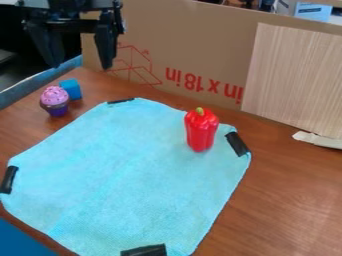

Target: Put the red thing outside of the cloth to the top right

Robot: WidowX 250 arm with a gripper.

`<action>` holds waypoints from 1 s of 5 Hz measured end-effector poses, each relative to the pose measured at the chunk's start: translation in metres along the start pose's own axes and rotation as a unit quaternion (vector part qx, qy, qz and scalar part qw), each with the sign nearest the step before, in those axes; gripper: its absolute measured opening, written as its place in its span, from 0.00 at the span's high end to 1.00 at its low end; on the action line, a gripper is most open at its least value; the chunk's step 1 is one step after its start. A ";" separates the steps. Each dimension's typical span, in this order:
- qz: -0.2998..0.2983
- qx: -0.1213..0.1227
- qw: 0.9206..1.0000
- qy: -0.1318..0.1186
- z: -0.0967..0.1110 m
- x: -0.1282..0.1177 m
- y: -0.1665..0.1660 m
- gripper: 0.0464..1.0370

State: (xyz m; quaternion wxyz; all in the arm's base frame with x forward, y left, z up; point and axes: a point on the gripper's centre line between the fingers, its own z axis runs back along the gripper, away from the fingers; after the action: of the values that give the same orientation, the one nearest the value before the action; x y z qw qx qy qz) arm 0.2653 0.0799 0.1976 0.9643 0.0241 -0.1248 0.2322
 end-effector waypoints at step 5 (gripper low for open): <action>-0.046 0.026 0.997 0.060 -0.073 0.020 -0.082 0.04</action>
State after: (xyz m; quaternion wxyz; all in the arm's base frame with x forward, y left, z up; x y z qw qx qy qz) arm 0.3365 0.0237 0.1328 0.9787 0.0409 -0.0592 0.1922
